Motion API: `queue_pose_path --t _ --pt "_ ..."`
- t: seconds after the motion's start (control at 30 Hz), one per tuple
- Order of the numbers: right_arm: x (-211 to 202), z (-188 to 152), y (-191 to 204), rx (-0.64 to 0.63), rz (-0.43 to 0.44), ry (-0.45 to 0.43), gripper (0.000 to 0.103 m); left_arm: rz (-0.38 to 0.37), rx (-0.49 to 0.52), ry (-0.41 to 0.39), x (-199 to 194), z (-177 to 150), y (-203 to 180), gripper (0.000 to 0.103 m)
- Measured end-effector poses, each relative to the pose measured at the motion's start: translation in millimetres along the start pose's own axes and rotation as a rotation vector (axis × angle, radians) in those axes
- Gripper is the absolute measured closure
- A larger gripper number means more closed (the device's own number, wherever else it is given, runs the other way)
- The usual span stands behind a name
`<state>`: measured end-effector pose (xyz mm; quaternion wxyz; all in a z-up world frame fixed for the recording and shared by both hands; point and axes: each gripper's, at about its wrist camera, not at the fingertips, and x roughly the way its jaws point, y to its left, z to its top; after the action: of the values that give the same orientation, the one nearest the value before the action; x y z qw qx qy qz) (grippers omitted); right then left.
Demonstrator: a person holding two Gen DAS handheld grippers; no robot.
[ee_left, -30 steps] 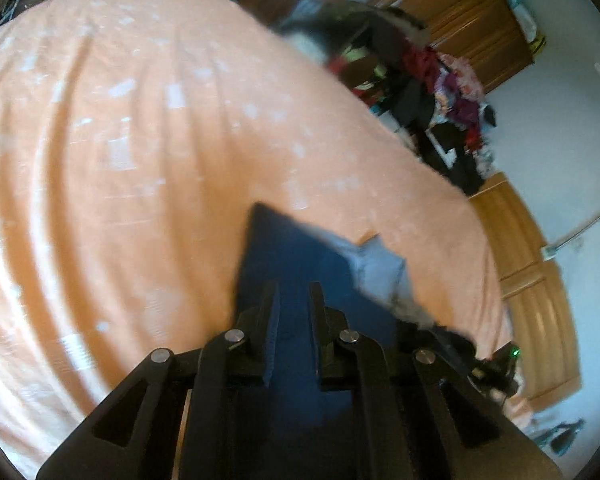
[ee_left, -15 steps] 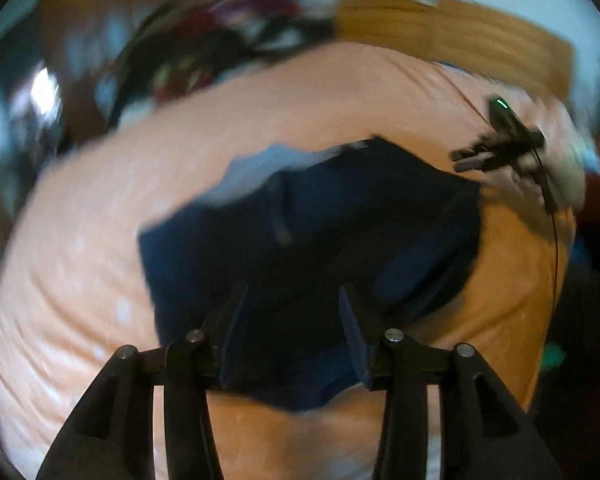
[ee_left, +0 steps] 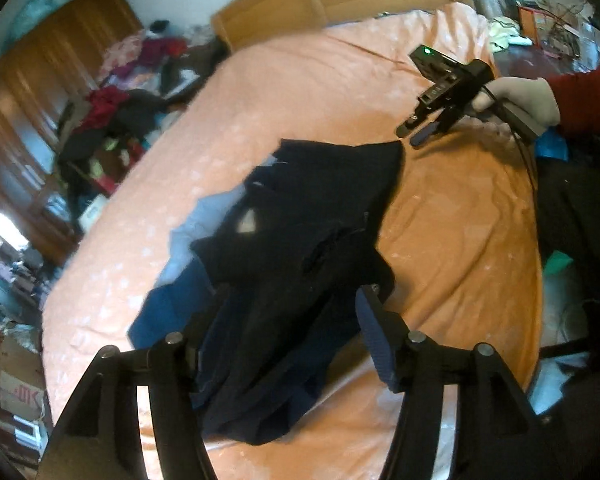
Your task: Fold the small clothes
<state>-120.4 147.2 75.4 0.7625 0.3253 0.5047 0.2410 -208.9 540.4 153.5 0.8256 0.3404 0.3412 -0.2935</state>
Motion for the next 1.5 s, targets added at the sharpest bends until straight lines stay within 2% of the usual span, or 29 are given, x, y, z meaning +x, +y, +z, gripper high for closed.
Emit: queue_pose_path --t 0.1,0.23,0.3,0.33,0.37,0.4,0.47,0.53,0.63,0.7,0.83,0.9,1.07,1.13,1.2,1.27,1.37,1.43,1.5 --pt "3.5 -1.1 1.4 -0.006 0.008 0.003 0.043 -0.001 0.123 0.062 21.0 2.0 -11.1 0.035" --pt "6.1 -0.7 5.0 -0.029 0.002 0.005 0.042 -0.022 0.175 0.142 54.8 5.1 -15.7 0.036" --pt "7.8 0.9 12.3 -0.060 -0.006 0.009 0.043 -0.033 0.177 0.192 70.2 3.4 -16.1 0.058" --pt "7.1 0.6 17.5 -0.083 -0.008 0.010 0.043 -0.047 0.152 0.210 75.8 3.1 -15.0 0.086" --pt "5.7 2.0 25.2 -0.119 -0.009 0.007 0.043 -0.059 0.124 0.215 78.9 2.4 -13.7 0.099" --pt "4.1 5.3 35.3 -0.165 -0.012 0.001 0.043 -0.074 0.087 0.205 78.9 1.6 -10.2 0.099" --pt "3.9 16.1 52.7 -0.237 -0.016 -0.009 0.044 -0.096 -0.060 0.141 71.3 -1.3 10.1 0.101" --pt "11.3 34.5 71.7 -0.314 0.002 -0.008 0.044 -0.057 -0.224 0.053 54.2 -7.1 42.4 0.101" --pt "42.0 70.3 97.1 -0.456 -0.028 -0.008 0.043 -0.009 -0.462 -0.083 27.2 -22.9 91.0 0.101" --pt "78.3 98.7 106.5 -0.518 -0.071 0.028 0.043 -0.007 -0.573 -0.135 19.5 -34.6 115.4 0.101" --pt "147.7 148.3 112.7 -0.559 -0.143 0.103 0.043 -0.022 -0.662 -0.169 21.6 -48.8 135.2 0.101" --pt "171.0 162.0 112.8 -0.580 -0.176 0.123 0.042 -0.020 -0.665 -0.165 25.0 -50.6 136.4 0.101" --pt "207.2 174.4 103.6 -0.573 -0.178 0.182 0.043 -0.035 -0.693 -0.170 33.2 -58.2 144.6 0.101" --pt "213.4 173.1 103.8 -0.584 -0.177 0.181 0.055 -0.039 -0.714 -0.172 38.0 -62.8 151.3 0.101" --pt "212.2 172.1 106.3 -0.590 -0.182 0.164 0.092 -0.037 -0.732 -0.173 41.2 -65.6 158.6 0.101" --pt "206.6 171.7 108.2 -0.590 -0.171 0.141 0.095 -0.044 -0.765 -0.181 44.0 -69.0 166.4 0.101" --pt "165.9 177.6 113.1 -0.547 -0.103 0.020 0.096 -0.031 -0.835 -0.203 42.1 -77.5 186.6 0.101" --pt "126.0 183.1 110.6 -0.508 -0.062 -0.073 0.096 0.012 -0.877 -0.209 40.8 -86.0 208.3 0.101" --pt "101.9 189.3 102.1 -0.489 -0.077 -0.120 0.096 0.057 -0.944 -0.186 49.6 -103.7 235.1 0.101"
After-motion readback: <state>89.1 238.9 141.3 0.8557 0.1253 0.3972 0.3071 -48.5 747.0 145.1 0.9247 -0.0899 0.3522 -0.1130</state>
